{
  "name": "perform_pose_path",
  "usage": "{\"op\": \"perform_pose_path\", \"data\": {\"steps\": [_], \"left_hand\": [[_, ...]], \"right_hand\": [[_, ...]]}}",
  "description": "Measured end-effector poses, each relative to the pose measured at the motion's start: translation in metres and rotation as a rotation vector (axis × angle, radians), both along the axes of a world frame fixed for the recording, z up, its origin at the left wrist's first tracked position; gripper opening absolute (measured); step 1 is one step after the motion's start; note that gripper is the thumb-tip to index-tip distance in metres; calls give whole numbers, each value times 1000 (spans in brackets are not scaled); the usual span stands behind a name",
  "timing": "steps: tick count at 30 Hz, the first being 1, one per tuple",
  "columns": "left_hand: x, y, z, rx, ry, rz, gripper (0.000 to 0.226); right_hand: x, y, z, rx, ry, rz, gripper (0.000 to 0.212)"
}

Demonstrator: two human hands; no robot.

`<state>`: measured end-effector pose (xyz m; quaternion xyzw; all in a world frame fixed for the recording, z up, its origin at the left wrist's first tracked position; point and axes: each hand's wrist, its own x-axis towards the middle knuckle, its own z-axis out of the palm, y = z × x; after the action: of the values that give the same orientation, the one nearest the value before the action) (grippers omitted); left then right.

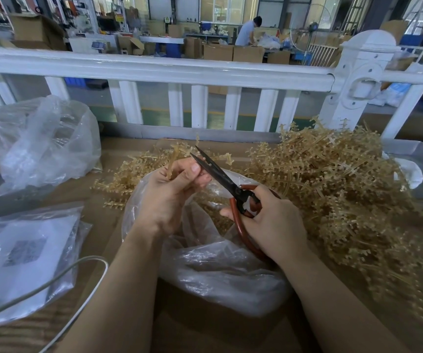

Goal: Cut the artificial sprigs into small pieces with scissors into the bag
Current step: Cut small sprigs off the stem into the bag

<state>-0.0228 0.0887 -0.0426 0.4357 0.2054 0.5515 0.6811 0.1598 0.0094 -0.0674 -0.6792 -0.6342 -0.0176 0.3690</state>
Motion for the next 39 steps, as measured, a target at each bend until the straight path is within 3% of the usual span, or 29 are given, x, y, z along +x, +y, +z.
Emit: {"op": "perform_pose_path", "data": {"steps": [11,17,21,29,39], "left_hand": [[-2,-1,1,-24,2,39,8],[0,-4,2,0,89,18,3],[1,-7,3,69,152,-11,17],[4,-7,0,77,229,-44,14],[8,-10,3,-4,191,-76,9]], "right_hand": [[-2,0,-1,48,-48,7,63],[-2,1,-2,4,-33,-20,68],[-3,3,-3,8,-80,-56,71],[-2,4,-4,28,-147,-70,72],[-4,1,1,62,-116,-101,70]]}}
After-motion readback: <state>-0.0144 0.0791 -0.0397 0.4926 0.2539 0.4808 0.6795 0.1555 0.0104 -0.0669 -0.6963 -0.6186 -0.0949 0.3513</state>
